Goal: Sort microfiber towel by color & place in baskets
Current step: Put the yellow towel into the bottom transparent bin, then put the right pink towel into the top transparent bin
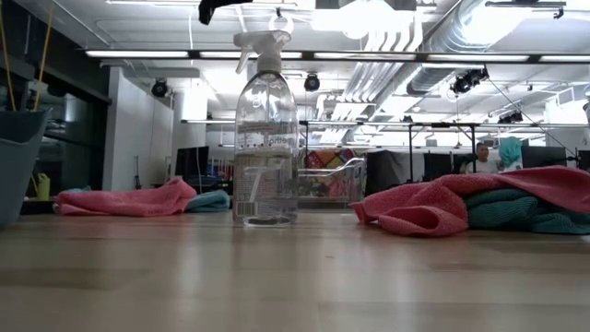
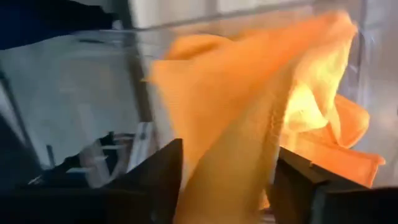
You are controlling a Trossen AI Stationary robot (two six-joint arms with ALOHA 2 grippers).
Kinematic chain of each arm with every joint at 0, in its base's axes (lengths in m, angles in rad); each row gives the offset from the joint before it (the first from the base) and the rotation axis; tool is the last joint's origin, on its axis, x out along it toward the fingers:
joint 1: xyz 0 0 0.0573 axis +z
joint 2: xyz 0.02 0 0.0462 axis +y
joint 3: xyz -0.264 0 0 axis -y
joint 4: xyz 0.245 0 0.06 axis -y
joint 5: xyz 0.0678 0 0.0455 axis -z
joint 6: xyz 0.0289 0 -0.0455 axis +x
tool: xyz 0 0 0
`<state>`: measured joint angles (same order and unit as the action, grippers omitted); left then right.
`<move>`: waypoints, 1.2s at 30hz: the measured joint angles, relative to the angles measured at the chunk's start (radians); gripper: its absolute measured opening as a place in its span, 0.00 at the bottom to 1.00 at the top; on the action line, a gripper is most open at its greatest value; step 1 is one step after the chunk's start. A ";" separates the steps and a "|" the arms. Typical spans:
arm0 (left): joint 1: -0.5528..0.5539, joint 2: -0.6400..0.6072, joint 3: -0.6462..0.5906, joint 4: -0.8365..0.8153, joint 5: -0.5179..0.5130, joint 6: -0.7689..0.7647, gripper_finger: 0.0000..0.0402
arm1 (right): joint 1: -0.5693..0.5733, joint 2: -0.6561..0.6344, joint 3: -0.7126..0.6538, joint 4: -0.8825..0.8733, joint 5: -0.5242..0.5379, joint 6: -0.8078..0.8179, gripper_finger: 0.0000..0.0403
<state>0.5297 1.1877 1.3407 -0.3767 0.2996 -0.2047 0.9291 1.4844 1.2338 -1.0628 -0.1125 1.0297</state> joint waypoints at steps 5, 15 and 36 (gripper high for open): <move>0.000 0.000 0.000 0.000 0.000 0.008 0.35 | -0.021 -0.007 0.108 -0.106 0.008 -0.087 0.61; 0.000 0.000 0.000 -0.006 0.000 0.026 0.35 | -0.054 -0.005 0.115 -0.057 -0.010 -0.127 0.52; 0.000 -0.051 0.001 0.022 0.136 -0.072 0.35 | -0.553 -0.174 0.080 -0.183 0.409 -0.363 0.11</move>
<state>0.5297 1.1368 1.3415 -0.3543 0.4358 -0.2764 0.3757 1.3100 1.3140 -1.2453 0.2962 0.6662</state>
